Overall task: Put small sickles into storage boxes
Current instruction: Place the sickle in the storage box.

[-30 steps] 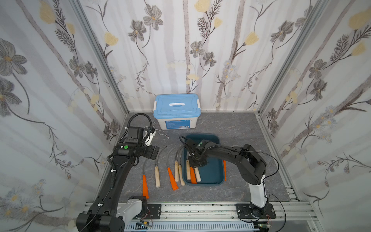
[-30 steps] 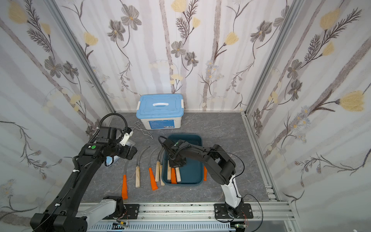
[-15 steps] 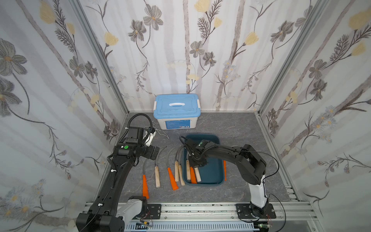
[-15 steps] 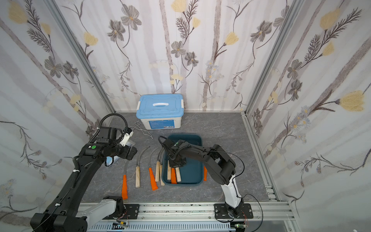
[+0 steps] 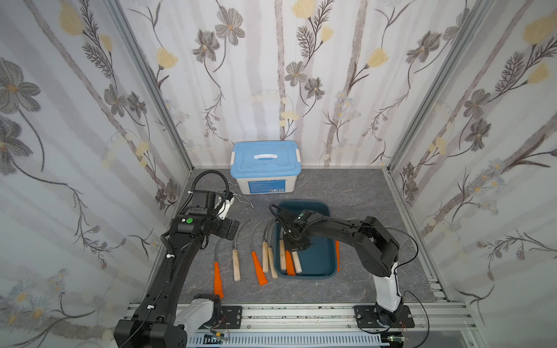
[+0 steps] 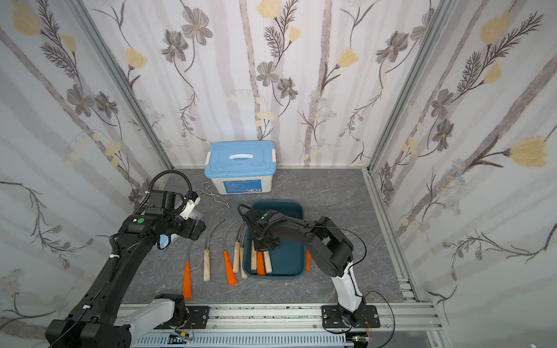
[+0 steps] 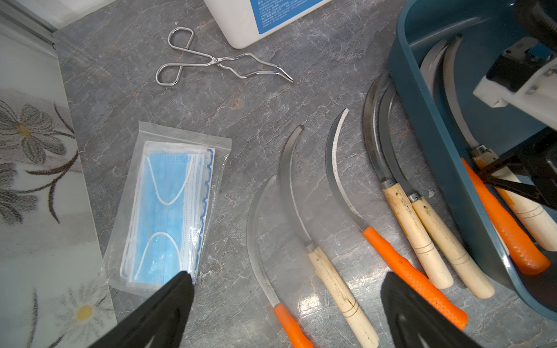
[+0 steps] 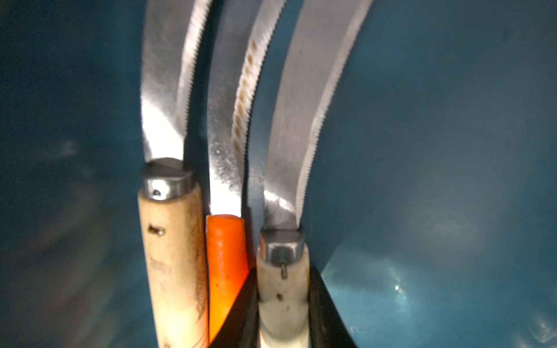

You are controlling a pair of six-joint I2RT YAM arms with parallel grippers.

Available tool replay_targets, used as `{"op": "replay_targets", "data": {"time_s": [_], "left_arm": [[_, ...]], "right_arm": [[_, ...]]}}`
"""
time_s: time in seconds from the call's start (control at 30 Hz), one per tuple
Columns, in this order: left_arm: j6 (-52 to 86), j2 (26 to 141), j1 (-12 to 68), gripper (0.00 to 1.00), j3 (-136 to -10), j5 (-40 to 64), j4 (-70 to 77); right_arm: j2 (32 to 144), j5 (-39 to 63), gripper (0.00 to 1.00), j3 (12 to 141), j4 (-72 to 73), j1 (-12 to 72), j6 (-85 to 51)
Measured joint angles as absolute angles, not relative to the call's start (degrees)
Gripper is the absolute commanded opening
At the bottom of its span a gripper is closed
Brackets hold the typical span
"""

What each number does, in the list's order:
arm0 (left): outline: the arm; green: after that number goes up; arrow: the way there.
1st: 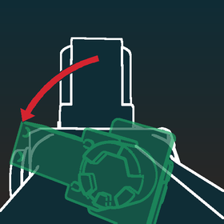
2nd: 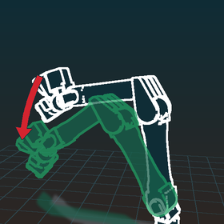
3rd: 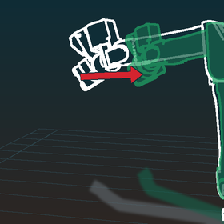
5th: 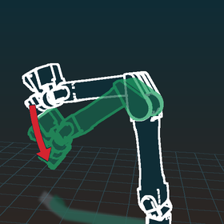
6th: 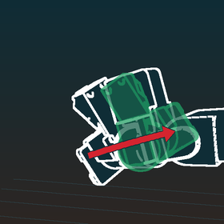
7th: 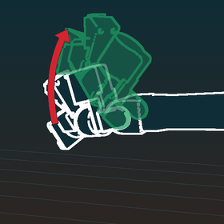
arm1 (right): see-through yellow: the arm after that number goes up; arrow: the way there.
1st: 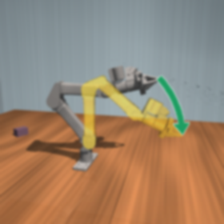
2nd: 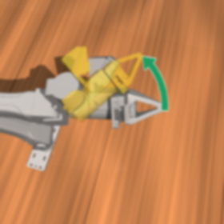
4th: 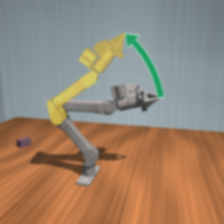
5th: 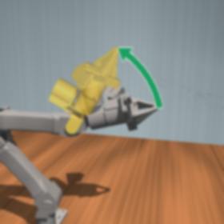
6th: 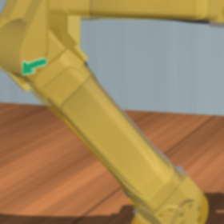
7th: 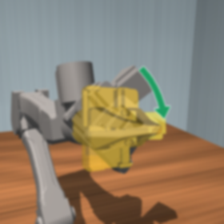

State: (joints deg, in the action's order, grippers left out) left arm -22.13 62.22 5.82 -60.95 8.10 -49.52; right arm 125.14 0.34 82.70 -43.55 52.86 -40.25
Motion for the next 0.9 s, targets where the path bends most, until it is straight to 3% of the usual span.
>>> {"op": "replay_targets", "data": {"time_s": [0.53,0.9], "left_arm": [[-22.3,62.3,5.8,1.0,-60.9,8.1,-49.5],[-22.3,63.1,5.8,1.0,-60.9,8.2,-49.4]], "right_arm": [[125.0,0.1,0.37,82.7,-43.8,52.9,-40.3],[121.1,-3.0,0.38,82.7,-46.9,52.3,-40.3]]}}
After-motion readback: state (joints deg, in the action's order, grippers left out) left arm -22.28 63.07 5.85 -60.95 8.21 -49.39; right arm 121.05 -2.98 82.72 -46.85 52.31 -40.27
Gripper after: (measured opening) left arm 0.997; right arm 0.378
